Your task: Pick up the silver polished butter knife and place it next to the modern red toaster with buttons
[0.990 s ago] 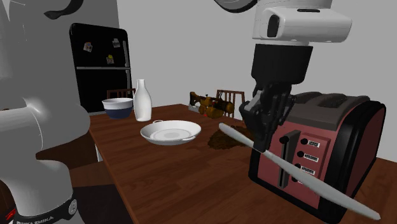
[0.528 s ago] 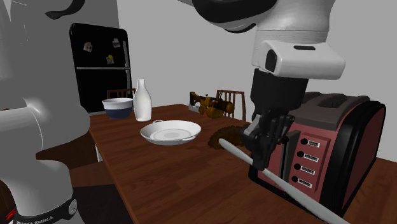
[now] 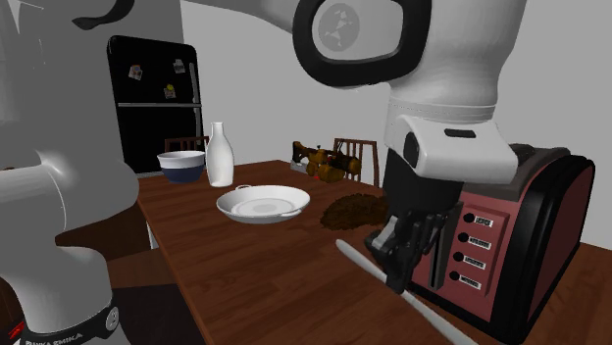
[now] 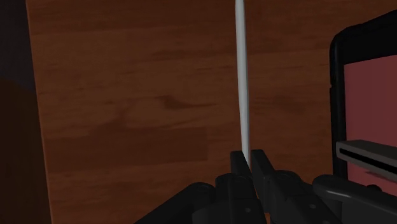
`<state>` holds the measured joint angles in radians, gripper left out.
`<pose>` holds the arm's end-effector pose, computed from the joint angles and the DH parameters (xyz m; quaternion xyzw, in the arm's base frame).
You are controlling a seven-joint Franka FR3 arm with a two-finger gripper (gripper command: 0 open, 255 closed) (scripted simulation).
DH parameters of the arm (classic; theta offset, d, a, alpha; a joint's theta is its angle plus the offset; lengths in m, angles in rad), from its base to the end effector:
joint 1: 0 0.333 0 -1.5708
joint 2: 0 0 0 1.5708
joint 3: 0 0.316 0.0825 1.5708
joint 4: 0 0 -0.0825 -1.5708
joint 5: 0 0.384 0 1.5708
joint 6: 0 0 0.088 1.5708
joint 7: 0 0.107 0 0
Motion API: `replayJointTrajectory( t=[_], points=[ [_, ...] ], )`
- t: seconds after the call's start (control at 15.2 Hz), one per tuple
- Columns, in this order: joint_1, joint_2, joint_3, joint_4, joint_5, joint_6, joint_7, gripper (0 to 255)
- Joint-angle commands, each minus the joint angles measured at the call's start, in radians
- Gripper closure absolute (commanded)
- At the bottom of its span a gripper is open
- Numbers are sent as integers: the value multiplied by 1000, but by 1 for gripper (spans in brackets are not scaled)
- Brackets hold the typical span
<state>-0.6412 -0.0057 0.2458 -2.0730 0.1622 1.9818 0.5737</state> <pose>0.4991 -0.1972 0.4256 -0.8647 0.4953 0.0489 0.0680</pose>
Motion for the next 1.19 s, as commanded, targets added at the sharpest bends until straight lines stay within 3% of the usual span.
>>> replayJointTrajectory(
  t=[0.0, 0.59, 1.12],
  points=[
    [0, 11, 0, -16, -1, 27, -2, 255],
    [4, 64, 3, -79, -5, 143, -10, 255],
    [4, 64, 3, -79, -5, 143, -10, 255]
  ],
)
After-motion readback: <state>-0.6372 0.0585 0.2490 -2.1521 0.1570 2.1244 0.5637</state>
